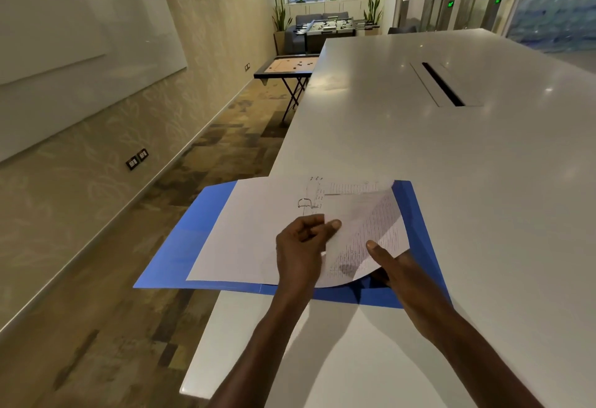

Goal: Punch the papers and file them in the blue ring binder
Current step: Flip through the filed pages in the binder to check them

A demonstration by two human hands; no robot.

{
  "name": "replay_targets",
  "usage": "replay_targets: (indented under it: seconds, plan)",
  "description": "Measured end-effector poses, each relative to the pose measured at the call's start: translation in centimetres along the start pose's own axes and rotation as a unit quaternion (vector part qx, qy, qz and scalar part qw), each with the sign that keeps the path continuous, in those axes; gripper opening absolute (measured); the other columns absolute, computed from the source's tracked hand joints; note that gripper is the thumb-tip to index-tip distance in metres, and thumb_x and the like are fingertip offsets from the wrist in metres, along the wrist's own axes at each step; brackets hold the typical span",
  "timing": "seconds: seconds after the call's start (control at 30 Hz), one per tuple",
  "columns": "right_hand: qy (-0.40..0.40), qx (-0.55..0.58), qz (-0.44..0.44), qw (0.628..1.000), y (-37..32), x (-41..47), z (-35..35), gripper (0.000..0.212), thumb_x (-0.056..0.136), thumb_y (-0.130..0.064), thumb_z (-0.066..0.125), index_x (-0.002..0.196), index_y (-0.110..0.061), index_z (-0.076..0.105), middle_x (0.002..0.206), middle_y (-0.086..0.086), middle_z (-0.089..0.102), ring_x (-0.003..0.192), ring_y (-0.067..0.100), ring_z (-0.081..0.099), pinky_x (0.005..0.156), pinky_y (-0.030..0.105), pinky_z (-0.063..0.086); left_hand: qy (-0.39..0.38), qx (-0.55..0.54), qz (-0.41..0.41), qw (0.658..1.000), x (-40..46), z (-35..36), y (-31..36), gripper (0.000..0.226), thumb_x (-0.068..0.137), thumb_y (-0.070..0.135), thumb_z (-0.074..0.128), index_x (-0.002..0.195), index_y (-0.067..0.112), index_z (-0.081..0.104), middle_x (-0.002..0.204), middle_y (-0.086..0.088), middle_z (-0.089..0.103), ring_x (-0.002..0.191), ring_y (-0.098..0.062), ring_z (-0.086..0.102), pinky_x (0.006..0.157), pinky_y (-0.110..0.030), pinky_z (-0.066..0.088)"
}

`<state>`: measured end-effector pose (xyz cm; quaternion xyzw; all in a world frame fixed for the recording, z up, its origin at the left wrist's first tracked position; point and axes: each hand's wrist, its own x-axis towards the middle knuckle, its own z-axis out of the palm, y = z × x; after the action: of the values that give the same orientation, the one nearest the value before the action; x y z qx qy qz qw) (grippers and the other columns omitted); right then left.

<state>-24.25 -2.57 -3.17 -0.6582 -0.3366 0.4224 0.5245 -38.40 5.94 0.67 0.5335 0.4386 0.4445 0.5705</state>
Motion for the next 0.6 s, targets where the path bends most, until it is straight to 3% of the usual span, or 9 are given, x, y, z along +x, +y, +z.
replay_targets:
  seconds: [0.1, 0.27, 0.43, 0.6]
  plan:
    - [-0.005, -0.016, -0.002, 1.000, -0.1, 0.0, 0.1, 0.071, 0.077, -0.064, 0.062, 0.138, -0.036, 0.039, 0.124, -0.004, 0.063, 0.114, 0.021, 0.061, 0.100, 0.045, 0.050, 0.043, -0.062, 0.003, 0.997, 0.6, -1.2, 1.3, 0.019, 0.084, 0.027, 0.075, 0.098, 0.017, 0.070, 0.089, 0.004, 0.076, 0.081, -0.008, 0.071, 0.071, -0.026, 0.057]
    - [0.002, -0.033, -0.009, 0.999, 0.0, -0.1, 0.2, 0.058, 0.084, -0.051, 0.063, 0.135, -0.034, 0.042, 0.117, -0.002, 0.065, 0.109, 0.021, 0.063, 0.099, 0.047, 0.051, 0.130, -0.148, 0.022, 0.980, 1.2, -4.4, 3.0, 0.021, 0.084, 0.026, 0.075, 0.098, 0.012, 0.069, 0.095, -0.003, 0.075, 0.090, -0.017, 0.072, 0.077, -0.030, 0.058]
    - [0.017, -0.028, -0.019, 0.999, 0.0, -0.4, 0.5, 0.063, 0.086, -0.040, 0.064, 0.141, -0.033, 0.036, 0.128, -0.006, 0.058, 0.120, 0.018, 0.056, 0.103, 0.044, 0.048, 0.220, -0.159, 0.051, 0.961, 1.3, -8.2, 3.0, 0.020, 0.085, 0.026, 0.074, 0.096, 0.011, 0.067, 0.098, -0.007, 0.073, 0.091, -0.016, 0.071, 0.076, -0.026, 0.056]
    - [0.019, -0.034, -0.032, 0.999, 0.0, -0.6, 0.6, 0.056, 0.088, -0.032, 0.064, 0.138, -0.034, 0.038, 0.126, -0.010, 0.059, 0.118, 0.015, 0.056, 0.102, 0.038, 0.048, 0.284, -0.149, 0.025, 0.947, 1.3, -10.9, 1.2, 0.028, 0.086, 0.025, 0.073, 0.104, 0.004, 0.067, 0.097, -0.004, 0.073, 0.086, -0.012, 0.071, 0.078, -0.026, 0.057]
